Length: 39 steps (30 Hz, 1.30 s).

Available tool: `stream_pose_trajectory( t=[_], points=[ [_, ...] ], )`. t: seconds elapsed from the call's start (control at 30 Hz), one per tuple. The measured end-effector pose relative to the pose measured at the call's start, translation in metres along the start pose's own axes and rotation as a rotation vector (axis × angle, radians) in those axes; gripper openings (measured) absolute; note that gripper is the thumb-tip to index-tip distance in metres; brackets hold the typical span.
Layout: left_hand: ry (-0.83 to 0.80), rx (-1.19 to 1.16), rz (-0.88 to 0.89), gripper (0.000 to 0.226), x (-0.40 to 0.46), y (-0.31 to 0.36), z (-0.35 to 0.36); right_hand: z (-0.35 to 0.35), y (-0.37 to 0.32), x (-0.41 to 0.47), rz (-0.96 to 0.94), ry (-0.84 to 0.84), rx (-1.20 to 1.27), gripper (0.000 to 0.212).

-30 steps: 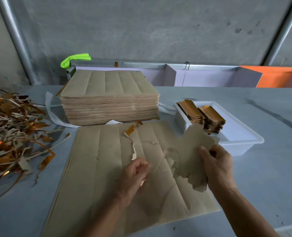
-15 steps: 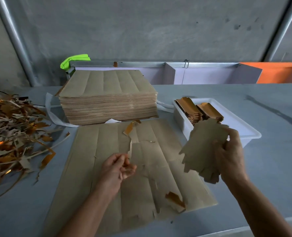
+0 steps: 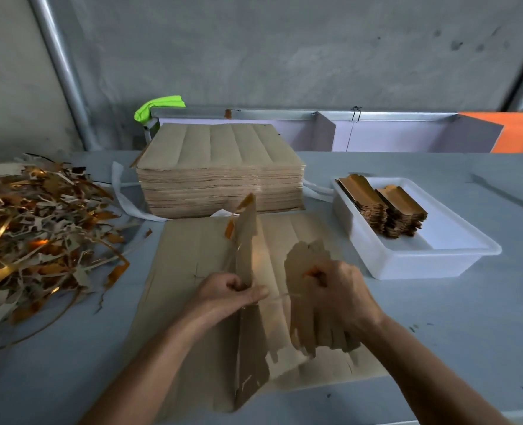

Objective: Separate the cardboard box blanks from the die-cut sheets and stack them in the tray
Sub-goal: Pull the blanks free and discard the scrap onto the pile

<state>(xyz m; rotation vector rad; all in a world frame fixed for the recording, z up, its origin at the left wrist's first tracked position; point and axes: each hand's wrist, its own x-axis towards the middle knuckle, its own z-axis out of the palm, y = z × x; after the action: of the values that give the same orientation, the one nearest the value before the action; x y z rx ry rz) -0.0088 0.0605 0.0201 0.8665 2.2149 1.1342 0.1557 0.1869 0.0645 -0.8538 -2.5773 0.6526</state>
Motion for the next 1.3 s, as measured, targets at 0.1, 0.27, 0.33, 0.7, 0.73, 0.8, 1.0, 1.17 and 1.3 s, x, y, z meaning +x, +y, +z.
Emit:
stream_pose_trajectory(
  t=[0.1, 0.27, 0.33, 0.7, 0.73, 0.8, 1.0, 1.17, 1.3],
  points=[
    [-0.179, -0.038, -0.037, 0.053, -0.006, 0.0, 0.006, 0.011, -0.011, 0.011, -0.026, -0.088, -0.001, 0.019],
    [-0.2, 0.004, -0.031, 0.051, -0.01, -0.011, 0.013, 0.022, -0.013, 0.018, 0.054, -0.233, 0.036, 0.016],
    [-0.175, 0.013, -0.022, 0.045, -0.009, -0.014, 0.012, 0.024, -0.012, 0.019, 0.093, -0.226, 0.062, 0.013],
    [-0.014, -0.377, 0.025, 0.017, -0.011, -0.033, 0.003, 0.019, -0.005, 0.015, 0.14, -0.169, 0.087, 0.017],
    [0.008, -0.378, 0.027, 0.017, -0.012, -0.033, 0.004, 0.022, -0.008, 0.016, 0.133, -0.198, 0.113, 0.018],
    [0.056, -0.369, 0.029, 0.015, -0.012, -0.034, 0.005, 0.027, -0.015, 0.016, 0.131, -0.256, 0.15, 0.02],
    [0.105, -0.349, 0.086, 0.018, -0.014, -0.037, 0.01, 0.027, -0.015, 0.009, 0.318, -0.405, 0.505, 0.008],
    [0.115, -0.352, 0.111, 0.018, -0.015, -0.036, 0.013, 0.038, -0.017, 0.002, 0.347, -0.423, 0.575, 0.005],
    [0.103, -0.373, 0.119, 0.018, -0.017, -0.04, 0.013, 0.044, -0.023, 0.007, 0.411, -0.208, 0.598, 0.018]
  ],
)
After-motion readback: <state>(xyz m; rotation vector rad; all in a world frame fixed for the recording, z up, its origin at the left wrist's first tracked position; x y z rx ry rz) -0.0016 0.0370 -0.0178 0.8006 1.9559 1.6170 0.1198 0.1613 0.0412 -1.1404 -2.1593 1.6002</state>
